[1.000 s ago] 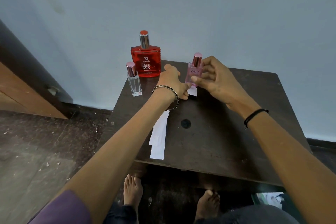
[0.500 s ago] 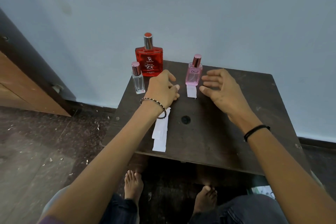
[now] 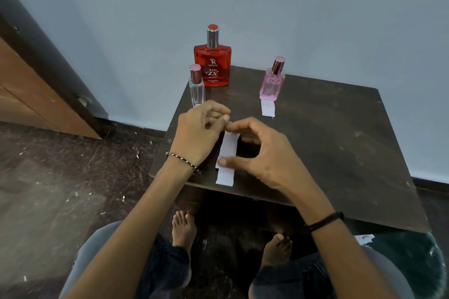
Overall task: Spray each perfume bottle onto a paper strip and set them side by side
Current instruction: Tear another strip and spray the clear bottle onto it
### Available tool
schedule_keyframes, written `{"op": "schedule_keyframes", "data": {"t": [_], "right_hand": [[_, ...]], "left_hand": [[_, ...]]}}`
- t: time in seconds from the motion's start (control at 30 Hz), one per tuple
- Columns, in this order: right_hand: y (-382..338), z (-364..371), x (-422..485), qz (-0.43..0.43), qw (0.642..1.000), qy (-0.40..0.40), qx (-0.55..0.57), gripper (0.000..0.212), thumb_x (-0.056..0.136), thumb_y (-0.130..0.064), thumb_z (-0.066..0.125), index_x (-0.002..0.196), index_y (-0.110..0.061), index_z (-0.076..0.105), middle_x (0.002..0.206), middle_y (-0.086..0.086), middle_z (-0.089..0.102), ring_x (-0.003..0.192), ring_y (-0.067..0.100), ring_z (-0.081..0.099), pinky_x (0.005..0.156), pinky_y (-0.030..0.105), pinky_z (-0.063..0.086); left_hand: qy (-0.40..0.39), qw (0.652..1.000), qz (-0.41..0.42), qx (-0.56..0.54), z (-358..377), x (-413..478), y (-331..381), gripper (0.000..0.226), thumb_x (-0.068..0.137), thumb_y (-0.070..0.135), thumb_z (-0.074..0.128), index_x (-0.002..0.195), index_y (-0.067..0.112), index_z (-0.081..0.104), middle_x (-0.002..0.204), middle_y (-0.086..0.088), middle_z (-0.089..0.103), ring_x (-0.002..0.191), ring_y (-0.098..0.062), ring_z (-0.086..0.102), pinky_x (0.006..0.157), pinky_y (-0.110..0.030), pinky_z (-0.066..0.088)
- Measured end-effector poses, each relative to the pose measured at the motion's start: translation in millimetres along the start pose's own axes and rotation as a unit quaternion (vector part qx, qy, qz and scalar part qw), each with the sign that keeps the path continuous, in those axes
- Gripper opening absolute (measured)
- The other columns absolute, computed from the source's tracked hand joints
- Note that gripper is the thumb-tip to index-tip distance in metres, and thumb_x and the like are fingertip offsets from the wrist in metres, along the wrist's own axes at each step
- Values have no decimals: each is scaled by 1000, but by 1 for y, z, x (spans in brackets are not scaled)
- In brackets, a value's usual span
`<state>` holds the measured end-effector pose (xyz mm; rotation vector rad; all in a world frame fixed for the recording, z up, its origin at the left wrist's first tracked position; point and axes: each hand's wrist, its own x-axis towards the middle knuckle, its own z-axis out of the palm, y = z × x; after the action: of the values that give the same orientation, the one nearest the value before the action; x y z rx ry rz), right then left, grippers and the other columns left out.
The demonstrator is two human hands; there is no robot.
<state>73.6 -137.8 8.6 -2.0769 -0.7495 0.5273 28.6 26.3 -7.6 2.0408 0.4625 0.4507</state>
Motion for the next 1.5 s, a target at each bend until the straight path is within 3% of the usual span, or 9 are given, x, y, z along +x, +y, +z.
{"op": "schedule_keyframes", "data": {"t": [0.1, 0.2, 0.47, 0.67, 0.93, 1.07, 1.17, 1.37, 1.5], "right_hand": [[3, 8, 1, -26, 999, -1, -28, 64, 72, -34, 89, 129, -31, 59, 135, -19, 60, 120, -2, 53, 90, -2, 36], [7, 8, -1, -48, 998, 15, -36, 53, 80, -33, 84, 127, -30, 62, 129, -24, 60, 114, -11, 51, 89, -9, 31], [11, 5, -3, -91, 994, 47, -45, 35, 90, -35, 74, 123, -25, 68, 119, -25, 63, 101, -27, 52, 91, -4, 37], [15, 6, 0, -124, 988, 86, -41, 22, 94, -23, 71, 114, -18, 75, 122, -12, 72, 113, -6, 64, 100, 12, 48], [16, 4, 2, -144, 973, 174, -34, 10, 96, -15, 70, 103, -13, 77, 111, -7, 75, 103, 0, 68, 86, 9, 50], [20, 5, 3, -110, 976, 188, -8, 11, 99, -19, 66, 106, -14, 72, 99, -9, 76, 86, 2, 73, 80, 20, 58], [22, 5, 3, -105, 974, 202, -14, 11, 99, -18, 64, 107, -13, 70, 97, -8, 75, 79, 2, 73, 76, 19, 59], [20, 1, 1, -89, 978, 187, -7, 15, 91, -17, 75, 106, -14, 73, 98, -10, 77, 91, -4, 72, 80, 8, 53], [19, -6, -1, -70, 981, 183, 4, 14, 84, -18, 83, 96, -16, 76, 86, -25, 73, 83, -11, 71, 75, 4, 51]], "left_hand": [[-9, 1000, 0, -6, -2, 0, -1, 10, 92, 15, 70, 101, 14, 74, 86, 8, 76, 77, 12, 67, 72, 0, 47], [-13, 1000, -3, -15, -3, -1, -4, 10, 93, 16, 69, 102, 14, 73, 86, 6, 77, 80, 9, 70, 74, -1, 47], [-29, 999, -12, -29, -5, 0, -6, 11, 94, 18, 68, 103, 15, 72, 87, 5, 78, 83, 5, 73, 76, -3, 49], [-45, 999, -3, -23, -8, 0, -8, 12, 93, 18, 69, 104, 16, 73, 93, 6, 78, 89, 2, 73, 85, -10, 54], [-91, 995, 27, -21, -9, -1, -10, 15, 92, 15, 71, 107, 14, 73, 101, 4, 77, 94, -1, 72, 85, -13, 54], [-110, 993, 34, -29, -10, -1, -12, 21, 90, 9, 71, 111, 11, 71, 107, 2, 75, 99, -3, 72, 88, -16, 55], [-133, 990, 45, -31, -11, -2, -11, 30, 87, 8, 74, 116, 11, 68, 111, 2, 74, 103, -5, 71, 93, -19, 56], [-143, 988, 56, -24, -10, -3, -10, 40, 81, 11, 81, 119, 13, 68, 115, 6, 72, 106, -1, 68, 93, -14, 53], [-145, 988, 52, -30, -10, -3, -10, 41, 80, 10, 82, 119, 14, 68, 117, 6, 71, 106, -1, 68, 92, -13, 53]]}}
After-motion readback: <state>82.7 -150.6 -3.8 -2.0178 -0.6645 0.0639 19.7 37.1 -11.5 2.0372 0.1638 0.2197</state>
